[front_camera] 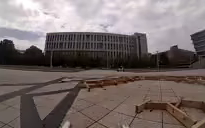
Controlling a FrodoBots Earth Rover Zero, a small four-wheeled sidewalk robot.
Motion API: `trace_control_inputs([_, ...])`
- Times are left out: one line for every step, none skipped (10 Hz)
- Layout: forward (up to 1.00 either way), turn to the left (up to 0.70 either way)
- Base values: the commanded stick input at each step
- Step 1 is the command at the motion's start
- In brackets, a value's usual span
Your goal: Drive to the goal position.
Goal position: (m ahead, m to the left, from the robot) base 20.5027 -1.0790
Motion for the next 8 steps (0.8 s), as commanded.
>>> trace_control_inputs([0.06,0.01])
trace_control_inputs([0.06,0.01])
trace_control_inputs([0.07,0.01])
trace_control_inputs([0.07,0.01])
trace_control_inputs([0.06,0.00])
trace_control_inputs([0.06,0.01])
trace_control_inputs([0.06,0.01])
trace_control_inputs([0.06,0.01])
